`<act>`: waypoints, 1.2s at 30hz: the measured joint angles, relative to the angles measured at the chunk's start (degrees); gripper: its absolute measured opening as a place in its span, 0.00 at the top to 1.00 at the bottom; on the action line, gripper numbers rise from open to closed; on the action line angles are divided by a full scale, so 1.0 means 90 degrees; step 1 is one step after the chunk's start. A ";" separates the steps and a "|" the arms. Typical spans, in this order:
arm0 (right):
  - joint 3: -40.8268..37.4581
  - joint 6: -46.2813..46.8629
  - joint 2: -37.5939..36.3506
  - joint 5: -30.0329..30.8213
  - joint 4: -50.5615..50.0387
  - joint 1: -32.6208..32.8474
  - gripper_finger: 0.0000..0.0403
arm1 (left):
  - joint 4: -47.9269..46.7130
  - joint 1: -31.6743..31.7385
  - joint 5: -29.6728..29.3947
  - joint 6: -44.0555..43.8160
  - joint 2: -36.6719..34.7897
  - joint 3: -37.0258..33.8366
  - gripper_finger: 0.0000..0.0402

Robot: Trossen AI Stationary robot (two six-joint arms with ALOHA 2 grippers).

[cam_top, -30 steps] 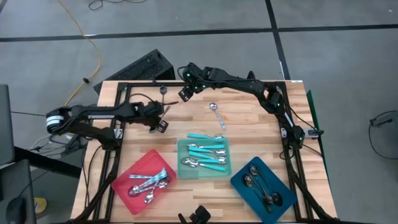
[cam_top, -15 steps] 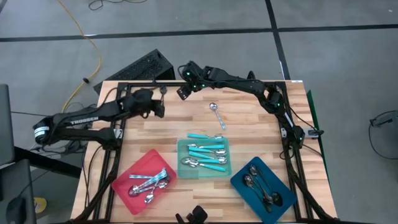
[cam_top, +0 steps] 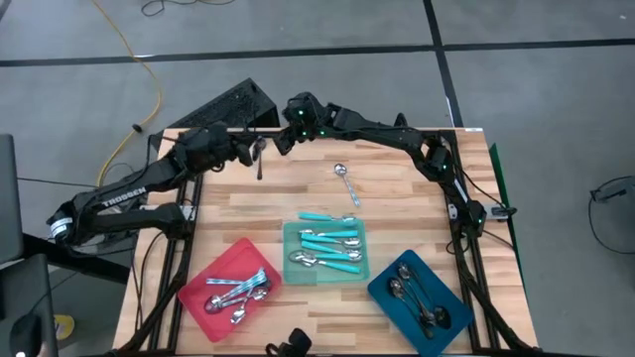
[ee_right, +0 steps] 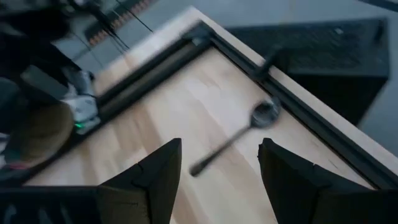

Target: Sort silverware by color (type)

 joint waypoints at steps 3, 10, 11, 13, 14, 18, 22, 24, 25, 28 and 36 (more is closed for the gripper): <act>0.0000 0.0002 0.0000 -0.0069 0.0300 0.0015 0.42 | 0.0437 0.0193 0.0440 0.0050 -0.0006 -0.0002 1.00; 0.0000 -0.0001 -0.0002 -0.0649 0.0913 0.0027 0.42 | 0.1458 0.0630 0.1783 0.0237 -0.0008 -0.0002 1.00; 0.0000 -0.0002 0.0000 -0.0725 0.0945 0.0027 0.42 | 0.1575 0.0699 0.2016 0.0242 -0.0008 -0.0002 1.00; 0.0000 0.0000 -0.0002 -0.0845 0.0994 0.0032 0.42 | 0.1712 0.0829 0.2318 0.0275 -0.0008 -0.0002 1.00; 0.0000 0.0000 0.0000 -0.0894 0.1007 0.0034 0.42 | 0.1735 0.0889 0.2346 0.0311 -0.0022 -0.0002 1.00; 0.0000 -0.0081 -0.0002 -0.1073 0.1063 0.0071 0.42 | 0.1889 0.1225 0.2254 0.0576 -0.0126 -0.0002 1.00; -0.0001 -0.0170 0.0000 -0.1437 0.1349 0.0080 0.42 | 0.2398 0.1696 0.3203 0.0517 -0.0135 0.0000 1.00; 0.0000 -0.0172 0.0000 -0.1640 0.1586 0.0080 0.42 | 0.2384 0.1923 0.3559 0.0422 -0.0135 0.0000 1.00; 0.0000 -0.0168 0.0000 -0.1726 0.1691 0.0080 0.42 | 0.2309 0.2003 0.3604 0.0387 -0.0135 0.0000 1.00; -0.0003 -0.0079 -0.0054 -0.1739 0.1899 0.0106 0.42 | 0.2024 0.2140 0.3210 0.0359 -0.0135 0.0000 1.00; -0.0002 -0.0270 -0.0257 -0.0463 0.1971 0.0209 0.43 | 0.1866 0.2078 0.1802 0.0702 -0.0133 0.0000 1.00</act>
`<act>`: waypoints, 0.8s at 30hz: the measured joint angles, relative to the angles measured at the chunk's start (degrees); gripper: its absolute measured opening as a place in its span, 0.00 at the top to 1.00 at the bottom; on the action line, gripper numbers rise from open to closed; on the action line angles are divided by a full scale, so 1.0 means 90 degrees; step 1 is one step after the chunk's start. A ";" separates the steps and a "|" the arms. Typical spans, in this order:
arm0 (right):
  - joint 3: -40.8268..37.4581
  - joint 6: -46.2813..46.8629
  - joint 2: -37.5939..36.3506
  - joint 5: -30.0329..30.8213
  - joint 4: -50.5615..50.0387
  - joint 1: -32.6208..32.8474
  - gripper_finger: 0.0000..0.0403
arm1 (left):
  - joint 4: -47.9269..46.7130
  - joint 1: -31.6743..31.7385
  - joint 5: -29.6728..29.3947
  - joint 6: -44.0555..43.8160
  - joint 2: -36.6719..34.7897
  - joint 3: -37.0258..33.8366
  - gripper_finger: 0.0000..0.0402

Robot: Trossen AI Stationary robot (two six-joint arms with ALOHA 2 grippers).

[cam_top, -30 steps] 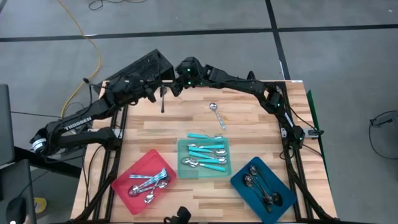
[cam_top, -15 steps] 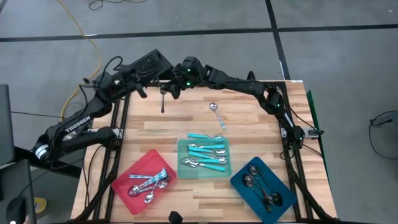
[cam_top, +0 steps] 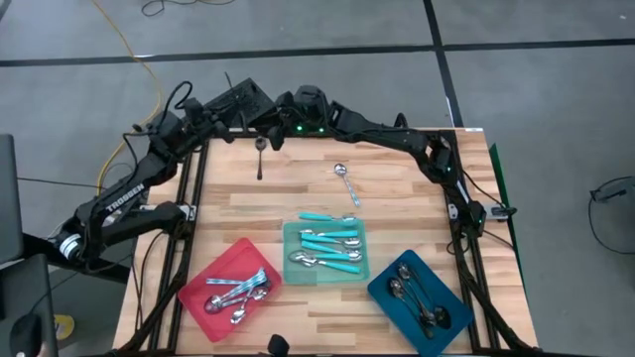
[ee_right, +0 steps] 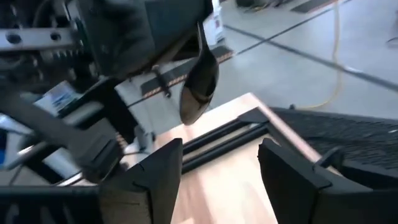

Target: Sort silverware by color (type)

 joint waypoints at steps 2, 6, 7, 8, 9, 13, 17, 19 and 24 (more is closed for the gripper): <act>0.0000 -0.0014 0.0000 0.0327 0.0088 0.0041 0.43 | -0.0043 -0.0128 -0.0306 0.0170 0.0050 0.0000 1.00; 0.0000 -0.0061 -0.0002 0.1158 0.0161 0.0173 0.44 | 0.0261 -0.0411 -0.0667 0.0262 0.0132 -0.0002 1.00; 0.0000 -0.0142 -0.0002 0.1270 0.0199 0.0209 0.44 | 0.0370 -0.0483 -0.0795 0.0262 0.0130 -0.0002 1.00; 0.0000 -0.0253 -0.0002 0.1381 0.0241 0.0246 0.45 | 0.0447 -0.0548 -0.0962 0.0264 0.0130 -0.0001 1.00; 0.0000 -0.0351 -0.0002 0.1534 0.0311 0.0290 0.45 | 0.0468 -0.0611 -0.1178 0.0264 0.0127 0.0000 1.00; 0.0000 -0.0665 -0.0002 0.2093 0.0664 0.0440 0.45 | 0.0360 -0.0748 -0.1846 0.0196 0.0132 0.0000 1.00; 0.0000 -0.0677 -0.0007 0.2097 0.0989 0.0469 0.45 | 0.0267 -0.0827 -0.1716 0.0203 0.0132 0.0000 1.00; 0.0000 -0.0677 -0.0007 0.2098 0.1008 0.0464 0.45 | 0.0273 -0.0894 -0.1690 0.0201 0.0132 0.0000 1.00; 0.0000 -0.0676 -0.0007 0.2100 0.1028 0.0497 0.45 | 0.0289 -0.0997 -0.1603 0.0192 0.0161 0.0000 1.00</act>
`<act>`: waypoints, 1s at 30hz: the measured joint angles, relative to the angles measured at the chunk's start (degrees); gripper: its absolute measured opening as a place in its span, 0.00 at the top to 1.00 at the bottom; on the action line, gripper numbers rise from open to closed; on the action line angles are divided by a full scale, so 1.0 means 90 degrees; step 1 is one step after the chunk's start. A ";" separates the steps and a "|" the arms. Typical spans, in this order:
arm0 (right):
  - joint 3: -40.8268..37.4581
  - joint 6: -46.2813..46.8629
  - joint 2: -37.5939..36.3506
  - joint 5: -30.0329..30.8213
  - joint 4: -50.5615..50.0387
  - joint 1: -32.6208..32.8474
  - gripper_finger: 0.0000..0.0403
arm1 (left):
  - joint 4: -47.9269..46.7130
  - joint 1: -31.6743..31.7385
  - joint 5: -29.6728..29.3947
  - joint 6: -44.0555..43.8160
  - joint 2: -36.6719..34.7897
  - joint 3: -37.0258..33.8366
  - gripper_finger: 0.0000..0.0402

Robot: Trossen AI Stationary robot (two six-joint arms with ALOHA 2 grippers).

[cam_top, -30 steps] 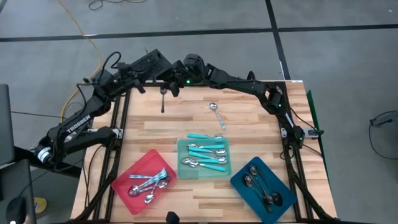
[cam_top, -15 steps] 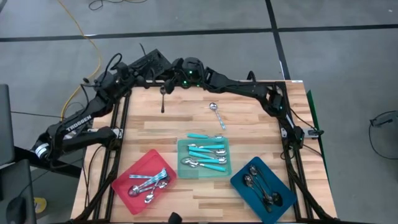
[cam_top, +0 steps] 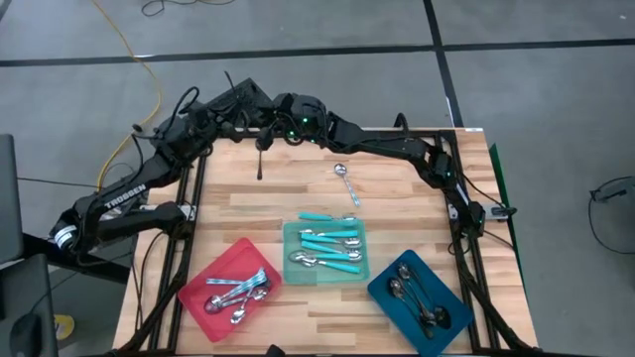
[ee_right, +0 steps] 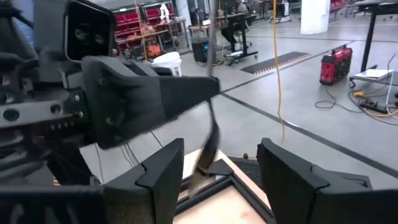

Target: Sort silverware by color (type)

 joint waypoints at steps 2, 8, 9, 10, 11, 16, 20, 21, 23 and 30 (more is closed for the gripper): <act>0.0000 0.0001 0.0000 -0.0002 -0.0005 0.0006 0.45 | 0.0014 -0.0098 0.0077 -0.0041 0.0088 0.0000 1.00; 0.0000 -0.0275 0.0000 0.0003 -0.0240 0.0027 0.45 | 0.0007 -0.0223 0.0358 -0.0107 0.0274 -0.0002 1.00; 0.0000 -0.0293 0.0000 -0.0001 -0.0276 0.0039 0.45 | 0.0016 -0.0223 0.0360 -0.0055 0.0273 -0.0001 1.00; 0.0000 -0.0291 0.0000 -0.0011 -0.0334 0.0042 0.45 | 0.0024 -0.0223 0.0362 -0.0011 0.0268 -0.0002 1.00; 0.0000 -0.0297 0.0000 -0.0012 -0.0423 0.0046 0.45 | 0.0016 -0.0223 0.0362 0.0075 0.0267 -0.0001 1.00; -0.0010 -0.0648 -0.0173 -0.0018 -0.1346 0.0041 0.45 | -0.0497 -0.0140 0.0207 0.0694 0.0150 0.0000 1.00; -0.0002 -0.0944 -0.0456 -0.0018 -0.1514 -0.0021 0.45 | -0.0698 -0.0113 0.0522 0.1013 0.0136 0.0000 1.00; -0.0001 -0.0983 -0.0481 -0.0020 -0.1381 -0.0035 0.45 | -0.0696 -0.0119 0.0672 0.1040 0.0141 0.0000 1.00; 0.0010 -0.0978 -0.0514 -0.0017 -0.1158 -0.0055 0.45 | -0.0679 -0.0130 0.0918 0.1162 0.0136 0.0000 1.00; 0.0002 -0.0470 -0.0580 -0.0250 -0.0682 -0.0236 0.45 | -0.0704 -0.0289 0.0959 0.1581 0.0160 0.0000 1.00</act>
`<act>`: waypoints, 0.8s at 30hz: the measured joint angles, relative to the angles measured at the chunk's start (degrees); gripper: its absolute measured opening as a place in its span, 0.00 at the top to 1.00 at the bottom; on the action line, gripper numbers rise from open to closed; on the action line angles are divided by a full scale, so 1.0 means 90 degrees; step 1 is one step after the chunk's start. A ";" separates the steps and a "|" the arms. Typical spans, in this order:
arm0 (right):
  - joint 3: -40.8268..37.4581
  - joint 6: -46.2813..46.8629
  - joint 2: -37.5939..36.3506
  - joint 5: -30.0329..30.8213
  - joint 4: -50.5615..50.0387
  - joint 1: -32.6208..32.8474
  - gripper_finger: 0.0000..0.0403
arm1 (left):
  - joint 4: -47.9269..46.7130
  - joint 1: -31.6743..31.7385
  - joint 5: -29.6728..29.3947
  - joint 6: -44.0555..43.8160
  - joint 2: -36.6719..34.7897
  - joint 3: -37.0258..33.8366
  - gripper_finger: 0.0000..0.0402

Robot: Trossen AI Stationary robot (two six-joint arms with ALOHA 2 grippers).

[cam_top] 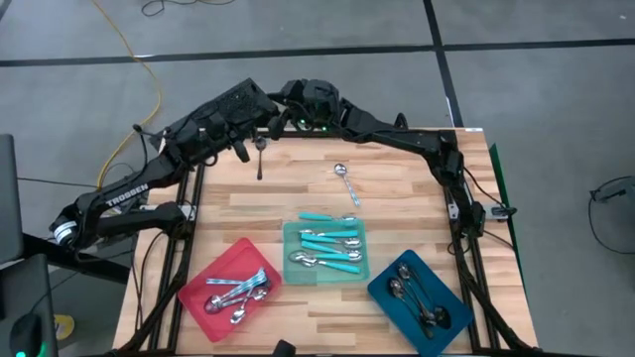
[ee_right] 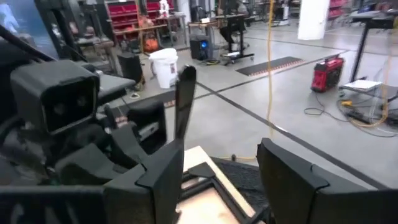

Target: Sort silverware by color (type)

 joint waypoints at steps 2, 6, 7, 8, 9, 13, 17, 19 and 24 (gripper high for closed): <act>0.0000 0.0022 0.0004 -0.0090 0.0013 -0.0021 0.45 | -0.0007 -0.0076 -0.0009 0.0050 0.0085 0.0000 1.00; 0.0000 0.0019 0.0007 -0.0093 0.0023 0.0028 0.45 | 0.0056 -0.0199 -0.0165 0.0090 0.0307 0.0000 1.00; 0.0000 0.0002 0.0007 -0.0093 0.0032 0.0040 0.45 | 0.0150 -0.0228 -0.0165 0.0090 0.0374 0.0000 1.00; 0.0000 -0.0016 0.0007 -0.0093 0.0028 0.0061 0.45 | 0.0220 -0.0256 -0.0160 0.0088 0.0425 0.0000 1.00; 0.0000 -0.0022 0.0007 -0.0093 0.0021 0.0065 0.45 | 0.0244 -0.0284 -0.0165 0.0089 0.0449 0.0000 1.00; 0.0000 -0.0019 0.0009 -0.0093 -0.0066 0.0062 0.45 | 0.0317 -0.0370 -0.0408 0.0092 0.0459 0.0000 1.00; 0.0000 -0.0020 0.0012 -0.0090 -0.0171 0.0052 0.45 | 0.0523 -0.0370 -0.0410 0.0092 0.0462 0.0000 1.00; 0.0000 -0.0019 0.0012 -0.0088 -0.0159 0.0052 0.45 | 0.0579 -0.0369 -0.0305 0.0080 0.0462 0.0000 1.00; 0.0000 -0.0022 0.0015 -0.0088 -0.0153 0.0055 0.45 | 0.0654 -0.0451 -0.0242 0.0041 0.0525 0.0000 1.00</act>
